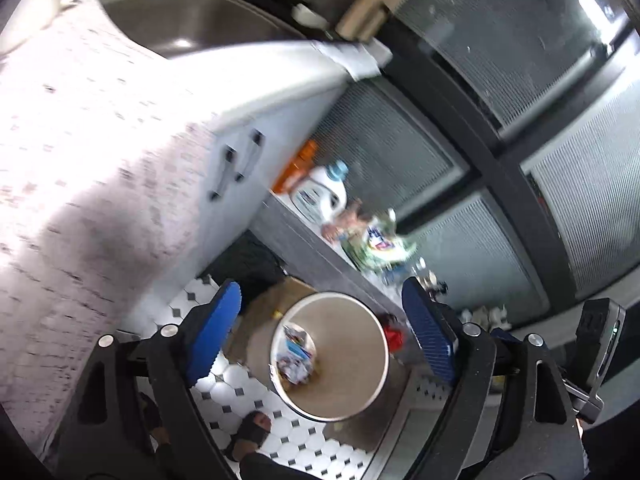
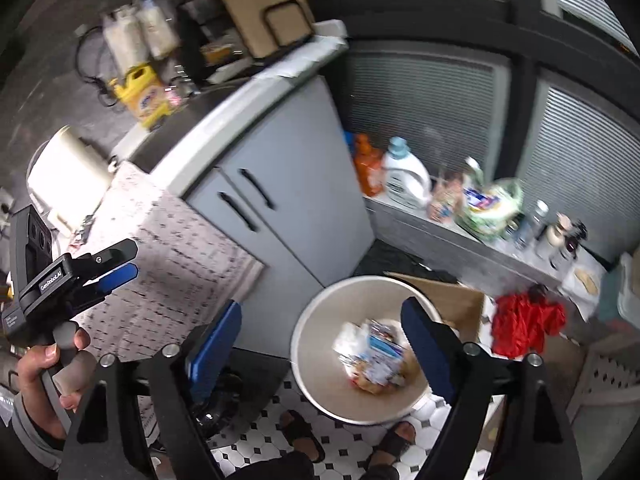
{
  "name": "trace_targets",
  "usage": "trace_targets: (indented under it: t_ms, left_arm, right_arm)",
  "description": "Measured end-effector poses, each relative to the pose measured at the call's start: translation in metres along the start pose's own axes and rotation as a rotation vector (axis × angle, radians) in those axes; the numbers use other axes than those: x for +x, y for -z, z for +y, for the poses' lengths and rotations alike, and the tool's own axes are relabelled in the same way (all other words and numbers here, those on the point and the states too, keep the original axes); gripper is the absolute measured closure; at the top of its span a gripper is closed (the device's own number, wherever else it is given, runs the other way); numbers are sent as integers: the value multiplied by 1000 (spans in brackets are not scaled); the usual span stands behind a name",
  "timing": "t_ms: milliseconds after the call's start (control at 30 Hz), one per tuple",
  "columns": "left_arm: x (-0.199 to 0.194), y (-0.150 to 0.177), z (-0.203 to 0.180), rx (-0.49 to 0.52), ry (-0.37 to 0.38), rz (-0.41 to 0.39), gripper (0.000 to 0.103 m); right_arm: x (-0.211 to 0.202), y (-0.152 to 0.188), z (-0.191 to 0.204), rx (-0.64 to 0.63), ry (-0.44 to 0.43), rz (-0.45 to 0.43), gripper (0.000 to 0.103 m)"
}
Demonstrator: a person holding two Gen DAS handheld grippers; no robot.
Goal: Collect trash
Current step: 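Raise both open tools up from the bin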
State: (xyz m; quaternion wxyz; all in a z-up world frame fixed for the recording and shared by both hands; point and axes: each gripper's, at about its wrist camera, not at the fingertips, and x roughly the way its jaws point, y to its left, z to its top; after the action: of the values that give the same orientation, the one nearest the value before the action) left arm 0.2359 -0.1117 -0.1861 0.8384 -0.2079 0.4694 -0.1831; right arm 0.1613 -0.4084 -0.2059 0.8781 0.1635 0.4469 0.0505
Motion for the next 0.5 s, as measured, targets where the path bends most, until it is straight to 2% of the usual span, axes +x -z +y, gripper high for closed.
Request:
trace_targets:
  t_ms: [233,367,500]
  left_arm:
    - [-51,-19,55,-55,-60,-103,18]
    - [-79,-29,87,-86,-87,-156,15]
    - [-103,-38,117,-122,-104,-208,13]
  right_arm:
    - [16,-19,71,-77,-58,-14,16]
    - [27,-27,113,-115,-77,-24,8]
    - [37,-33,151,-153,-98,-24,8]
